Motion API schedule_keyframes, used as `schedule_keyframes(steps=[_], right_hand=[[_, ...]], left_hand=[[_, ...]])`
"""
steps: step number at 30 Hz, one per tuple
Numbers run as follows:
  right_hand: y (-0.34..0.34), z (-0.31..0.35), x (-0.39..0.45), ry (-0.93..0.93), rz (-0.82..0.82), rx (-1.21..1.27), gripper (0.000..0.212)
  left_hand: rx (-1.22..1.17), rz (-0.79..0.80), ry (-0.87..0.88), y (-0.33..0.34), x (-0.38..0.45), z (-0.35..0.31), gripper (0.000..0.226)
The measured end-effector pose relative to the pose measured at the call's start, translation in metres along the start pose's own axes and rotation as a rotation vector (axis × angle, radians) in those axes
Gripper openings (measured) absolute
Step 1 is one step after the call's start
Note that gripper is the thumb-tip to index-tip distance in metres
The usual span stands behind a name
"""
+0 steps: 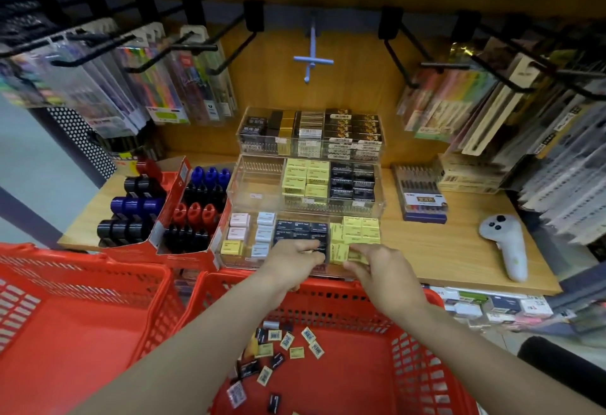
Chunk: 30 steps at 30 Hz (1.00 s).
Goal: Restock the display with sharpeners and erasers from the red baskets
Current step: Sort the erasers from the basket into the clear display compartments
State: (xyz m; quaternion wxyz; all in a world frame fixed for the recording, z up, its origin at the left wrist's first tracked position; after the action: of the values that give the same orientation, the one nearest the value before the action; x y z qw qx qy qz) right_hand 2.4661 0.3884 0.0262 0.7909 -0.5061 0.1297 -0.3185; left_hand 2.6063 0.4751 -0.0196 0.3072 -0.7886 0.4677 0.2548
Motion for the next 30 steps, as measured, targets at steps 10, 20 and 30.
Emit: schedule_keyframes(steps=[10, 20, 30], right_hand=[[0.007, -0.004, 0.010, 0.032, 0.020, 0.040, 0.046], [0.010, -0.002, 0.008, 0.037, 0.111, 0.010, 0.052], [-0.017, -0.008, 0.007, 0.283, 0.227, 0.537, 0.038]], left_hand=[[0.163, 0.109, 0.044, 0.028, 0.008, -0.005, 0.063], [0.155, 0.097, 0.031, 0.024, 0.004, -0.005, 0.058], [-0.018, 0.097, 0.022, 0.004, -0.026, -0.026, 0.021]])
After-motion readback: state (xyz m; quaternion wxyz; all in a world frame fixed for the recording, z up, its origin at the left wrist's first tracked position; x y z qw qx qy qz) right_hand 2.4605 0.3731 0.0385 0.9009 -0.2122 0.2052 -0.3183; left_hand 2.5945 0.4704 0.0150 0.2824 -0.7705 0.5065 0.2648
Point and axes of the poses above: each hand's wrist, its own x-axis towards the middle knuckle, its own y-axis out of the palm, z = x × y, the point moved 9 cm from there along x, towards the middle knuckle, and after that the axes turned 12 degrees about -y, right-handed, at the moved point
